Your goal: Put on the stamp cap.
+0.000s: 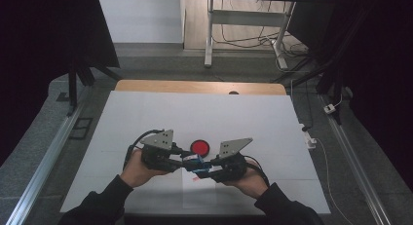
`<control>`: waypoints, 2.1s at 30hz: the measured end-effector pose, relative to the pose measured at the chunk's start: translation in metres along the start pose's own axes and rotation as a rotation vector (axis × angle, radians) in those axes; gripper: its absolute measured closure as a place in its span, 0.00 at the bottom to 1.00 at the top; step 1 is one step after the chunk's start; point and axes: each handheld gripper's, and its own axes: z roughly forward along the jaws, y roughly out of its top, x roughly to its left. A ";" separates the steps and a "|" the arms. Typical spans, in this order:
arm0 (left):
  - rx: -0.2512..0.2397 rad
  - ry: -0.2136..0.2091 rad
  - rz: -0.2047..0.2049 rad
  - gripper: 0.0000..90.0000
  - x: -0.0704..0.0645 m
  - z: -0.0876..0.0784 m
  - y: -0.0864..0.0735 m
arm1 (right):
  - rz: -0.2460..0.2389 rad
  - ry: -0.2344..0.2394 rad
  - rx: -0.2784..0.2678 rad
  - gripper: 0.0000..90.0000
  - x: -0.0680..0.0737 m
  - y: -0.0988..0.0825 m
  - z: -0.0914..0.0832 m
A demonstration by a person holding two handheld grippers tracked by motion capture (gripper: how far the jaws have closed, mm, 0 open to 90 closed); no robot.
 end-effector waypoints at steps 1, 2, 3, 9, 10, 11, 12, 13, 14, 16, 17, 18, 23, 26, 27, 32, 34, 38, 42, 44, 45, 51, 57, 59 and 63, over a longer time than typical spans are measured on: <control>-0.004 -0.003 0.001 0.78 0.000 0.000 0.000 | -0.002 0.005 0.000 0.76 0.000 0.000 0.001; -0.007 -0.007 0.002 0.78 0.000 0.000 0.000 | 0.000 0.011 -0.001 0.76 -0.001 0.001 0.001; -0.008 -0.007 0.005 0.78 0.000 0.000 0.000 | 0.001 0.015 -0.004 0.76 -0.001 0.001 0.002; -0.021 -0.021 0.010 0.78 0.000 -0.001 0.000 | -0.003 0.029 -0.003 0.76 -0.001 0.002 0.005; -0.023 -0.024 0.012 0.78 0.000 -0.001 0.000 | -0.002 0.028 -0.007 0.76 -0.001 0.002 0.005; -0.024 -0.027 0.013 0.78 0.000 -0.001 0.000 | 0.000 0.029 -0.008 0.76 -0.001 0.003 0.006; -0.025 -0.026 0.015 0.78 -0.001 -0.001 0.000 | 0.001 0.035 -0.007 0.76 -0.001 0.003 0.005; -0.025 -0.027 0.016 0.78 0.000 -0.001 0.000 | 0.001 0.037 -0.007 0.76 -0.001 0.003 0.006; -0.027 -0.028 0.015 0.78 0.000 -0.001 0.000 | 0.001 0.039 -0.010 0.76 -0.001 0.003 0.006; -0.031 -0.034 0.016 0.78 0.000 -0.001 -0.001 | 0.004 0.042 -0.013 0.76 -0.002 0.003 0.006; -0.033 -0.036 0.017 0.78 0.000 -0.001 -0.001 | 0.006 0.050 -0.016 0.76 -0.002 0.003 0.006; -0.033 -0.035 0.017 0.78 0.000 -0.002 -0.001 | 0.009 0.056 -0.021 0.76 -0.002 0.003 0.006; -0.040 -0.047 0.026 0.78 0.000 -0.002 -0.001 | 0.007 0.068 -0.022 0.76 -0.002 0.004 0.005; -0.039 -0.050 0.033 0.78 -0.001 -0.002 -0.001 | 0.008 0.079 -0.023 0.76 -0.002 0.004 0.005; -0.037 -0.056 0.039 0.78 -0.001 -0.001 -0.001 | 0.008 0.083 -0.025 0.76 -0.002 0.004 0.005; -0.033 -0.052 0.050 0.78 -0.001 0.000 -0.002 | 0.015 0.099 -0.031 0.76 -0.002 0.004 0.005; -0.047 -0.056 0.040 0.78 -0.001 0.000 -0.002 | 0.020 0.103 -0.036 0.76 -0.002 0.004 0.005; -0.070 -0.067 0.022 0.78 0.001 -0.001 -0.003 | 0.039 0.122 -0.061 0.76 -0.004 0.004 0.003; -0.088 -0.082 0.007 0.78 0.002 -0.001 -0.004 | 0.040 0.134 -0.073 0.77 -0.003 0.005 0.002; -0.086 -0.079 0.010 0.78 0.002 -0.001 -0.004 | 0.039 0.133 -0.075 0.77 -0.003 0.005 0.002; -0.084 -0.079 0.010 0.78 0.002 -0.001 -0.004 | 0.037 0.130 -0.074 0.77 -0.003 0.005 0.002; -0.064 -0.055 0.015 0.78 0.001 -0.001 -0.002 | 0.042 0.110 -0.075 0.74 -0.002 0.005 0.002; -0.061 -0.036 -0.003 0.78 0.003 -0.003 -0.003 | 0.044 0.060 -0.065 0.67 -0.003 0.004 0.000; -0.057 -0.030 -0.004 0.78 0.002 -0.004 -0.003 | 0.044 0.049 -0.060 0.65 -0.003 0.004 0.000; -0.049 -0.018 -0.007 0.78 0.002 -0.004 -0.003 | 0.045 0.029 -0.050 0.62 -0.003 0.004 -0.001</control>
